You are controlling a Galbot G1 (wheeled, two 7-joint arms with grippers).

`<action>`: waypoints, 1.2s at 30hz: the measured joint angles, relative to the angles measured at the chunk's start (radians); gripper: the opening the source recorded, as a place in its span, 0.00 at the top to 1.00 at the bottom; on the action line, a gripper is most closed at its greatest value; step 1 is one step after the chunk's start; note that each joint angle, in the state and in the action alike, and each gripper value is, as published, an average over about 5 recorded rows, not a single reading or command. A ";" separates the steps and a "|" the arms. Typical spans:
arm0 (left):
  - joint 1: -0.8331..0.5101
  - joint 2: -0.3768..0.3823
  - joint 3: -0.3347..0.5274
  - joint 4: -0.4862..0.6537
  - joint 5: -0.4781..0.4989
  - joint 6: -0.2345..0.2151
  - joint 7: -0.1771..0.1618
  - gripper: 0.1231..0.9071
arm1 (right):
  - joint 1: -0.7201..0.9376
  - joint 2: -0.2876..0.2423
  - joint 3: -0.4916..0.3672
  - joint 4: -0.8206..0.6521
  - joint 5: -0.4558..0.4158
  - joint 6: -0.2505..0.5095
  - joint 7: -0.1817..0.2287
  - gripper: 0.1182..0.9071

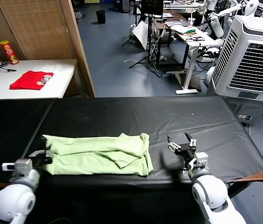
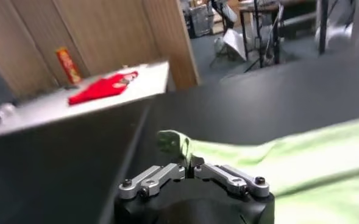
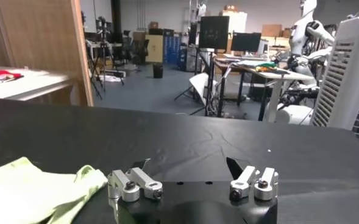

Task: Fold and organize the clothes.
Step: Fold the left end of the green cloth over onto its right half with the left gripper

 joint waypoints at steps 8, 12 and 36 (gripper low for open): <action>-0.072 -0.174 0.209 -0.065 -0.084 0.031 -0.039 0.96 | -0.027 0.011 0.015 0.007 -0.020 0.011 -0.003 0.14; -0.108 -0.250 0.296 -0.045 -0.080 0.034 -0.048 0.96 | -0.033 0.016 0.015 0.012 -0.028 0.010 -0.003 0.14; -0.170 -0.479 0.460 0.105 0.007 0.017 -0.046 0.79 | -0.019 0.021 -0.013 -0.015 -0.045 0.015 -0.026 0.14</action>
